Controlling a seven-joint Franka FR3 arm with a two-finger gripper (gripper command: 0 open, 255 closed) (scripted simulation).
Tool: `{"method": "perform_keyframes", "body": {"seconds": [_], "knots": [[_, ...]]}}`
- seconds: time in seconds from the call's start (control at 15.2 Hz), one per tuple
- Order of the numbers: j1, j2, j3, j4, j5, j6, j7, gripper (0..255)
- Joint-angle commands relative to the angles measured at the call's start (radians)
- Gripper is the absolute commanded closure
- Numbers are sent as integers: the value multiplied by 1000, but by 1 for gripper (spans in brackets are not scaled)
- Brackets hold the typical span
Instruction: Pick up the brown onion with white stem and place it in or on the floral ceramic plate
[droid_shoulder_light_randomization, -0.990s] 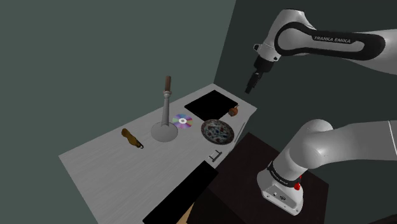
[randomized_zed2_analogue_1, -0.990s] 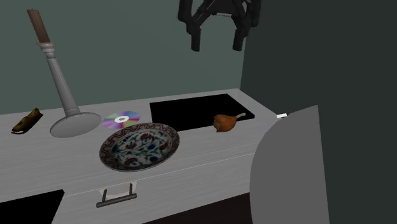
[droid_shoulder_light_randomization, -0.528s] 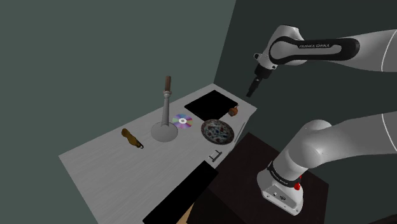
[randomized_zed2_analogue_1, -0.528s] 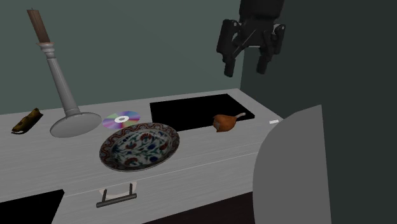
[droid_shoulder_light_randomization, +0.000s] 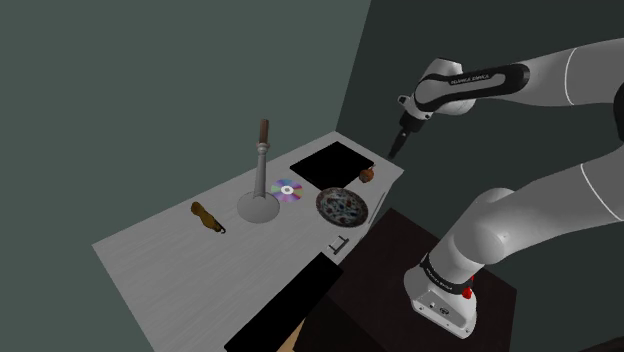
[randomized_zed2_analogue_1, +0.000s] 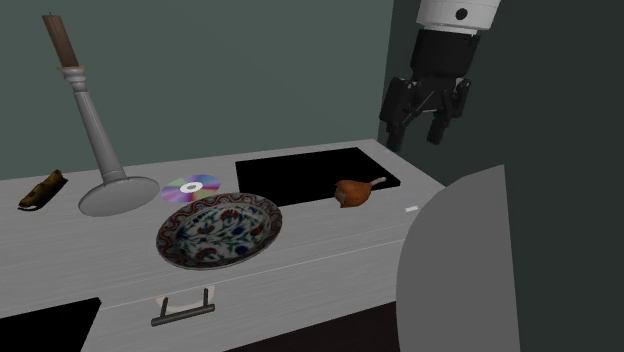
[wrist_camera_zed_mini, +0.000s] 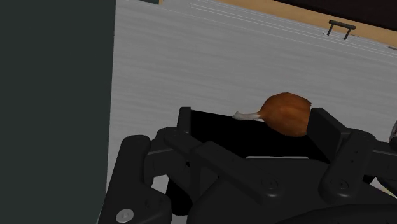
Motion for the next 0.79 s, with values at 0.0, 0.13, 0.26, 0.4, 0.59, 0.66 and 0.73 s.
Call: {"method": "perform_keyframes", "body": {"seconds": [0.0, 0.13, 0.26, 0.4, 0.59, 0.66, 0.73], "knots": [[3, 18, -10, -16, 2, 33, -9, 0], [8, 36, -18, -30, 7, 66, -14, 0], [12, 51, -24, -41, 11, 91, -18, 0], [12, 51, -24, -41, 11, 91, -18, 0], [12, 51, -24, -41, 11, 91, -18, 0], [12, 51, -24, -41, 11, 91, -18, 0], [12, 51, -24, -41, 11, 91, -18, 0]]}}
